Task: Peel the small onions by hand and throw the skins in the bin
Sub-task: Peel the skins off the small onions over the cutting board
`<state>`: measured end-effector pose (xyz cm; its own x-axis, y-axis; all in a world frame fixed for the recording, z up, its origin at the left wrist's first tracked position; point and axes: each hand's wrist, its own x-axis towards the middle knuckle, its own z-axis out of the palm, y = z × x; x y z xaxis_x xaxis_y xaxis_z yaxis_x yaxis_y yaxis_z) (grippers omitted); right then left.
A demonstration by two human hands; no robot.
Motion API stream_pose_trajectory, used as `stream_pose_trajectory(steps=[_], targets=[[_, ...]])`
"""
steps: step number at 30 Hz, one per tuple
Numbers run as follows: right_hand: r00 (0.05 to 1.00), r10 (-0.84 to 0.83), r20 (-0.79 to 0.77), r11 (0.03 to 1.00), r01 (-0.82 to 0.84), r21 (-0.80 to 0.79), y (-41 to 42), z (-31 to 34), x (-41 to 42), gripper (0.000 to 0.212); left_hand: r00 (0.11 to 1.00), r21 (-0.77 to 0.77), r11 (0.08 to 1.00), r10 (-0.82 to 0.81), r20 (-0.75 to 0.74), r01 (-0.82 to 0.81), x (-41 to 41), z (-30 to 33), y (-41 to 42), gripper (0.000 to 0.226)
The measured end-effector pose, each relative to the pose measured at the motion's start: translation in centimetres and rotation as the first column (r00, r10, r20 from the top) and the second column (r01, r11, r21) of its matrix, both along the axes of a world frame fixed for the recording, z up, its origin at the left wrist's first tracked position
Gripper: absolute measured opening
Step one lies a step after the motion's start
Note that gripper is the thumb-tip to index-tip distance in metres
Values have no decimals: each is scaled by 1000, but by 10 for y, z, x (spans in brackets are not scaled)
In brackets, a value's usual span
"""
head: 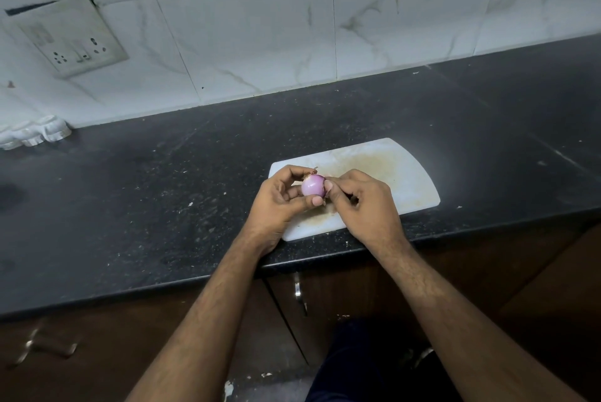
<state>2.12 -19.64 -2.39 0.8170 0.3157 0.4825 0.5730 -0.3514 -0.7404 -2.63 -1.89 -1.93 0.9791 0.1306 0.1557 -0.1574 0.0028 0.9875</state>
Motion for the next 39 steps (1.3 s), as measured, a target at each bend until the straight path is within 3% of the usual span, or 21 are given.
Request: stream_pose_trajectory(steps=[10,19,29,34,39], targets=[[998,-31,-62,999,31,7,1,1,2,19,1000,-32,999,-12,-10,12,1,0,-2,53],[992,-54,-112,987,70,141,0,4,-3,20,1000,-44,999,-1,-8,1,1,1,-5,49],[985,-69,-157,996,78,47,-1,5,0,19,1000,-14,1000,3,0,-3,0,2,-7,45],[994,-54,-97,999,54,-2,1,4,3,25,1000,17,1000,-3,-3,3,1,1,-6,37],[997,-15,-78,995,23,98,1,2,1,12,1000,14,1000,3,-6,-3,1,3,-6,36]])
